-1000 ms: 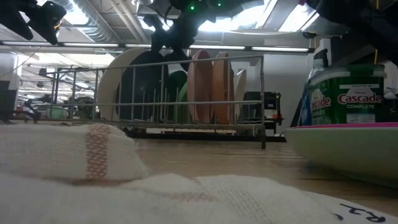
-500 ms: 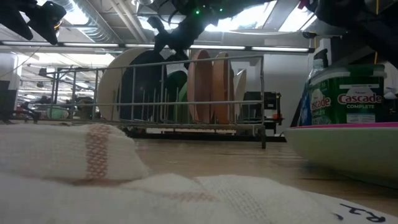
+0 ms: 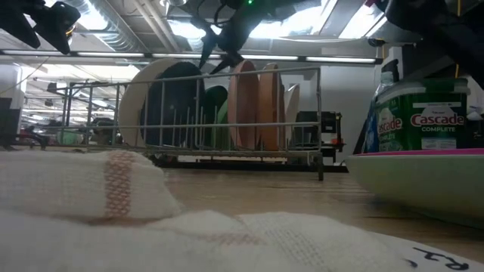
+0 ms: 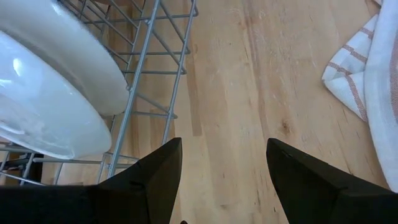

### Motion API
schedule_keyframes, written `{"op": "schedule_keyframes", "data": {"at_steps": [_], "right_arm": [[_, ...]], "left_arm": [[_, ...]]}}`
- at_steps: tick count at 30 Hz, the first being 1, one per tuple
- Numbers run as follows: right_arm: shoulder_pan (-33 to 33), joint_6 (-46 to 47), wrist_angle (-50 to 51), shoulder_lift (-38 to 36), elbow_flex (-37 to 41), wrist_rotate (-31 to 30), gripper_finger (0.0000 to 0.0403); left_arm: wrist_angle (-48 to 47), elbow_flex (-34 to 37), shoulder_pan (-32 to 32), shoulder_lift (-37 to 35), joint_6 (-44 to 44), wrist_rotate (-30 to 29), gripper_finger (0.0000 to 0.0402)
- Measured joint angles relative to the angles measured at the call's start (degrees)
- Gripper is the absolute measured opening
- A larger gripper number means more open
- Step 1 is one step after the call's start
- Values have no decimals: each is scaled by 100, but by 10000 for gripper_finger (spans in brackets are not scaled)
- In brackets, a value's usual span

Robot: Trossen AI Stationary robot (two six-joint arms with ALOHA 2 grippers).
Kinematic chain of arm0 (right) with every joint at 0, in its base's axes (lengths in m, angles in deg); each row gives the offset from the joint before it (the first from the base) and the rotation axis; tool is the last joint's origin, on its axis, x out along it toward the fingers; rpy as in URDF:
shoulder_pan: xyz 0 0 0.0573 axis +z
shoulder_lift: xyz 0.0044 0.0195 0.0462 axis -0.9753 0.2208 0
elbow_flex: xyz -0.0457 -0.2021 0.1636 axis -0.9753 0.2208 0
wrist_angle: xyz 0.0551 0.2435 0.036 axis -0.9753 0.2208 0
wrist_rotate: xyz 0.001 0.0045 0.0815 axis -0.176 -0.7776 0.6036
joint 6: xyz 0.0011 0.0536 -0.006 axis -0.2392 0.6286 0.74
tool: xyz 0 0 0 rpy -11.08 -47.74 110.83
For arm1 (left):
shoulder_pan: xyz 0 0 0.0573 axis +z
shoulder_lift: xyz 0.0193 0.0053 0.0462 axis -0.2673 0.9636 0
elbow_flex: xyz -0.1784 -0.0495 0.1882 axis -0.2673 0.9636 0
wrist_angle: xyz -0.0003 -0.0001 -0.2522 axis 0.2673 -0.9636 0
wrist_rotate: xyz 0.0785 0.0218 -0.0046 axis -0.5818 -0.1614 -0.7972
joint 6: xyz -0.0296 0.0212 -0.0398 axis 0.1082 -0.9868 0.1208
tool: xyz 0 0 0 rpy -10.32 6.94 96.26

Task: Sort dishes
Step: Put the pink plate in the dish rack

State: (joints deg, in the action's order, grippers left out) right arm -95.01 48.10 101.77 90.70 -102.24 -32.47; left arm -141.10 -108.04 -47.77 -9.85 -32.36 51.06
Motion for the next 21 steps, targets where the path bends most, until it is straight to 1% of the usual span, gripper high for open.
{"op": "schedule_keyframes", "data": {"at_steps": [4, 8, 12, 15, 18, 21], "right_arm": [[9, -541, 63, -151, 4, 137, 141], [114, -1682, 104, -484, -5, 364, 141], [474, -2973, 415, -886, -5, 291, 141], [861, -3657, 866, -1146, -5, 221, 141], [1324, -3930, 1491, -1281, -12, 221, 140], [1877, -3792, 2227, -1288, -10, 225, 140]], "left_arm": [[-1, 0, 1, 0, 4, 0, 223], [0, 0, 0, 0, 171, 0, 223], [22, 0, -1, 0, 321, 0, 223], [167, 0, 0, 0, 399, 0, 223], [583, 0, -1, 2, 480, -2, 223], [1135, 0, 1, 2, 496, -4, 223]]}}
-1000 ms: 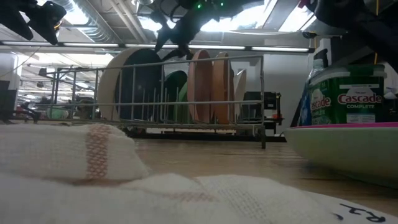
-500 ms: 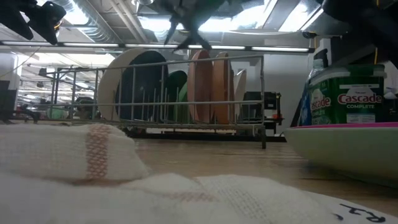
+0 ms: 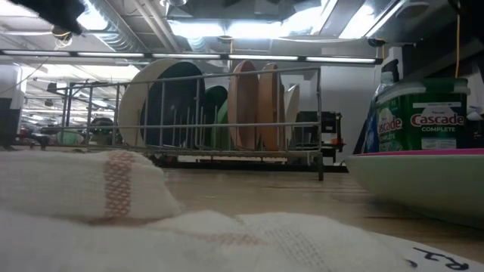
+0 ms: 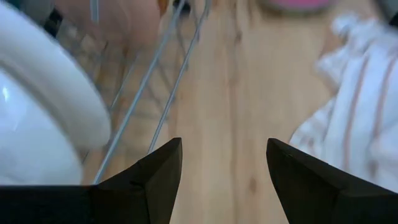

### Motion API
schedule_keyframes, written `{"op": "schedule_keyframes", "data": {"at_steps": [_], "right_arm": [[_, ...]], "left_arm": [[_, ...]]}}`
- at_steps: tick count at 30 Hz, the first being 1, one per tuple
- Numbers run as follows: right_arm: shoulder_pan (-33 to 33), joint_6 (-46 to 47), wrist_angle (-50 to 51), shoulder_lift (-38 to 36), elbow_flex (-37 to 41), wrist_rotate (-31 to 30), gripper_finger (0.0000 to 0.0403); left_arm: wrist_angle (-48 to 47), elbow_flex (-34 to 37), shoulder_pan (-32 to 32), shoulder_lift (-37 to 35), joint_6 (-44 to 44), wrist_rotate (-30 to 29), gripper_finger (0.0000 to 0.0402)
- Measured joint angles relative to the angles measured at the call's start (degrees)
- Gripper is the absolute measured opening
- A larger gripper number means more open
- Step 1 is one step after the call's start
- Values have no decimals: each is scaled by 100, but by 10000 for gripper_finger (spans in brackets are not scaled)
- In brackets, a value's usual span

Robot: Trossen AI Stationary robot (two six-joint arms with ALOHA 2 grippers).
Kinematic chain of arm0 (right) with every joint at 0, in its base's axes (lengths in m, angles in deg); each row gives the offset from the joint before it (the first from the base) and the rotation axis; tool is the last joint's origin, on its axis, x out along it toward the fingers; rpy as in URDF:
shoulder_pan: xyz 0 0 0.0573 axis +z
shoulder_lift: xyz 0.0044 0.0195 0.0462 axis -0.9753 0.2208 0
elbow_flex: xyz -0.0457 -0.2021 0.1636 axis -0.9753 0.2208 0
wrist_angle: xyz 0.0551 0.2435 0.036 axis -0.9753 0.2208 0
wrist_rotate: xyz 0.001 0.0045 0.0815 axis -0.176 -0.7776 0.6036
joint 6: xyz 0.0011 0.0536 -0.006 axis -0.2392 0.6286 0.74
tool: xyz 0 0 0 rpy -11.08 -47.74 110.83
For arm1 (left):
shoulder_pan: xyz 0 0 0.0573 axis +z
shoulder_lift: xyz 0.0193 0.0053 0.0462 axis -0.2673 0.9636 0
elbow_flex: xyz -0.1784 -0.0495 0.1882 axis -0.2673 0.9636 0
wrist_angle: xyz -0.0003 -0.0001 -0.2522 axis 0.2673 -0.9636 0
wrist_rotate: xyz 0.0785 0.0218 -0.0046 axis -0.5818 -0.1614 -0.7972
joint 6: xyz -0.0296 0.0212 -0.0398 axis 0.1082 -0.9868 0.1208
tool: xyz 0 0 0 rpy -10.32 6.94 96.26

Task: Sort dishes
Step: Put the pink plate in the dish rack

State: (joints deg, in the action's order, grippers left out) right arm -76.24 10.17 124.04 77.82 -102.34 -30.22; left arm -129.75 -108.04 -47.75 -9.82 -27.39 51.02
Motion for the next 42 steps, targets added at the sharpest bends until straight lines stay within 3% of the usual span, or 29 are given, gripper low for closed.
{"op": "schedule_keyframes", "data": {"at_steps": [6, 11, 19, 25, 30, 42], "right_arm": [[1122, 1034, 1233, 105, 355, 26, 140], [1986, 2214, 1496, 117, 822, 134, 140], [3046, 3199, 1435, 117, 1809, 182, 140], [3333, 3289, 1433, 117, 2920, 157, 140], [3349, 3288, 1539, 117, 3662, 592, 140], [3347, 3284, 1475, 117, 4733, 612, 140]], "left_arm": [[1360, 139, 0, 193, -469, -7, 223], [2570, 571, -2, 486, -1044, 4, 223], [2948, 938, -2, 1162, -900, 4, 223], [2994, 997, 0, 1671, -748, 4, 223], [3217, 997, -2, 2021, -750, 4, 223], [3887, 994, 0, 2441, -977, 2, 223]]}}
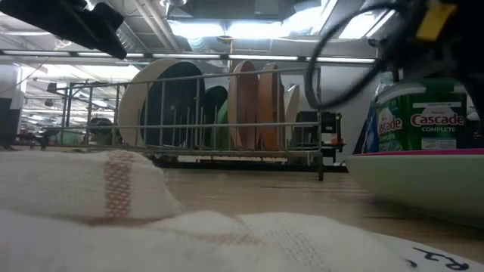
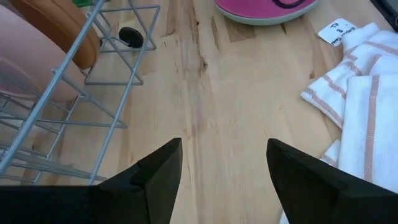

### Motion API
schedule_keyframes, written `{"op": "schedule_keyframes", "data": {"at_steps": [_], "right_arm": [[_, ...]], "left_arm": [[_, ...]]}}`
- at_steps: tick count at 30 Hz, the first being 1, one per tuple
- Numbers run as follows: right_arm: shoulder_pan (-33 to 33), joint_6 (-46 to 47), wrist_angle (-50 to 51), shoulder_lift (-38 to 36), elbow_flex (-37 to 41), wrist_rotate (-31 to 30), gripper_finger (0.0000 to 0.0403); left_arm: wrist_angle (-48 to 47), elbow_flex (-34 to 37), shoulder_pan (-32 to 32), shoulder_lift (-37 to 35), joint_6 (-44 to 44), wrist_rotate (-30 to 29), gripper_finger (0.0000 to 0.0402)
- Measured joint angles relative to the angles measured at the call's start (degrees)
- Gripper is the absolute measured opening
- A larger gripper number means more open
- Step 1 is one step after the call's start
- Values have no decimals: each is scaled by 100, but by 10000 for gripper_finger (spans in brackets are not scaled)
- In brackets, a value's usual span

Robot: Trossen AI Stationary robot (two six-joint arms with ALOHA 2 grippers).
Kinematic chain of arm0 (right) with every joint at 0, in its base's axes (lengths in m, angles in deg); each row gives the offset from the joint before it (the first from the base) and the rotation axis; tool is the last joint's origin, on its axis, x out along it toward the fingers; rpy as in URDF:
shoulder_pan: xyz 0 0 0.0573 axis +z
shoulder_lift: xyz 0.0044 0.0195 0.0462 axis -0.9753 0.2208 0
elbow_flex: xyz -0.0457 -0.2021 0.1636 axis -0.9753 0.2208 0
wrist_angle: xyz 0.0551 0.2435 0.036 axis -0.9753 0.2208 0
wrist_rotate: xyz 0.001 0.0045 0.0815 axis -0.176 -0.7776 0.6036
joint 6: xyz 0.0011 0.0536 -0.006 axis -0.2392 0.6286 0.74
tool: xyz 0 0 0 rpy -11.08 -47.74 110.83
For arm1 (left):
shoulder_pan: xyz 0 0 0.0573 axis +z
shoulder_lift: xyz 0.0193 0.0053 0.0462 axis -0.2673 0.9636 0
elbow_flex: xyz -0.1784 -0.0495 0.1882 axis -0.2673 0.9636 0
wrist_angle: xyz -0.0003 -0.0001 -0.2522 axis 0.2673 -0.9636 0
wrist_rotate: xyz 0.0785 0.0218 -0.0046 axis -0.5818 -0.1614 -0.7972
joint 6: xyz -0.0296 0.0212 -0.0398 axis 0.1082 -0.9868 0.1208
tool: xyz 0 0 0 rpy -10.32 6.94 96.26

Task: Sort dishes
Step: Put the pink plate in the dish rack

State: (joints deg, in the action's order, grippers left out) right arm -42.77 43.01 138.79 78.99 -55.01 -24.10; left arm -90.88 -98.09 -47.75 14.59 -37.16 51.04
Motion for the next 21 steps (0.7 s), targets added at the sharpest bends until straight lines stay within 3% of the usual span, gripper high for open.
{"op": "schedule_keyframes", "data": {"at_steps": [7, 15, 21], "right_arm": [[0, -2, -603, 2, 370, 30, 140], [0, 25, -1962, -33, 620, 11, 140], [-94, 634, -2219, -26, 579, -123, 140]], "left_arm": [[-18, 0, 0, 4, 27, 0, 223], [-17, 1, 4, 4, 39, 0, 223], [-16, 0, 4, 4, 31, 0, 223]]}}
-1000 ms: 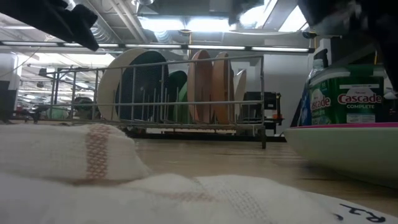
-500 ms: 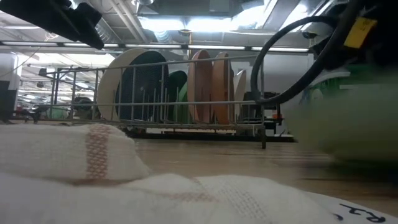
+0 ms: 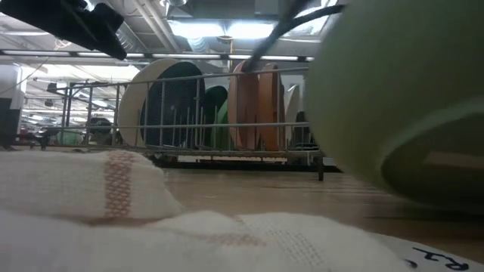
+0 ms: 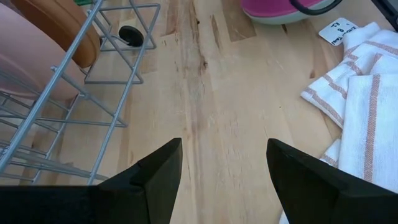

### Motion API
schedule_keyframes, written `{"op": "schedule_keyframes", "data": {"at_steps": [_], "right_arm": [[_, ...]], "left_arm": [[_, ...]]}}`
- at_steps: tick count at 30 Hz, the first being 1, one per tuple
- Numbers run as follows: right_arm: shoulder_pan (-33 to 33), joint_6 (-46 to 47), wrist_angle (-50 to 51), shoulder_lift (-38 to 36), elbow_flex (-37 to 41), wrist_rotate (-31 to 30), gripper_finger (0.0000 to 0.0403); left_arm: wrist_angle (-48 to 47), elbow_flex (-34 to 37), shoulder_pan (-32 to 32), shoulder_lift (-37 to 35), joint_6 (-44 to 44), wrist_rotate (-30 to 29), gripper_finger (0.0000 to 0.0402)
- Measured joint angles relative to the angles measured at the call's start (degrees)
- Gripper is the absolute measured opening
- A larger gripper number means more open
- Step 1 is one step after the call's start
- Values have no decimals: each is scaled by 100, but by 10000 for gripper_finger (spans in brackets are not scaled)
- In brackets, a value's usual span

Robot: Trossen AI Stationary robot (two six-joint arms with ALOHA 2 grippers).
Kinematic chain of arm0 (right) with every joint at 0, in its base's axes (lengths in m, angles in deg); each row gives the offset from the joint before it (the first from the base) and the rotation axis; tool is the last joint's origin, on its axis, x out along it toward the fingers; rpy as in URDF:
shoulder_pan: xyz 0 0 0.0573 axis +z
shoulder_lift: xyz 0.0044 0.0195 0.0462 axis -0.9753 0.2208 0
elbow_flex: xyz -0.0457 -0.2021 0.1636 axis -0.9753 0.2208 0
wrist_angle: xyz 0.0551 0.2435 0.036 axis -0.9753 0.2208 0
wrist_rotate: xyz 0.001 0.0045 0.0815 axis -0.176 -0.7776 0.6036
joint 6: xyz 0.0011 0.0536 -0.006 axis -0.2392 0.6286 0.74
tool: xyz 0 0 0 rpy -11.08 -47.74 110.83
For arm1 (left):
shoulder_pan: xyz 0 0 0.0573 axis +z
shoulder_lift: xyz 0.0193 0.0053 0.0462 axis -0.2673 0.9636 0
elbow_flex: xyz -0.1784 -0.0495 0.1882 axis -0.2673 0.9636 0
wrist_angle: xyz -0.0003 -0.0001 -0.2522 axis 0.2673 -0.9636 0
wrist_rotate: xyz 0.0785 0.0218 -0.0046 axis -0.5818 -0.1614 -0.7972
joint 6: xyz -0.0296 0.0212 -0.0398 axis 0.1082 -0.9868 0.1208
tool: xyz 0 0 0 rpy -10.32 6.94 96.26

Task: Sort dishes
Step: Put the pink plate in the dish rack

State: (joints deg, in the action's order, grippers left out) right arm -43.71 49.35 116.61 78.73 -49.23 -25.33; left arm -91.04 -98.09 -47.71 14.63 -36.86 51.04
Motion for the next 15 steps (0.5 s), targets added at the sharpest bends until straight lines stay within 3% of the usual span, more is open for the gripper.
{"op": "schedule_keyframes", "data": {"at_steps": [15], "right_arm": [[-785, 304, -2214, 50, 22, -101, 140]], "left_arm": [[-1, 0, 0, 0, -17, -1, 223]]}}
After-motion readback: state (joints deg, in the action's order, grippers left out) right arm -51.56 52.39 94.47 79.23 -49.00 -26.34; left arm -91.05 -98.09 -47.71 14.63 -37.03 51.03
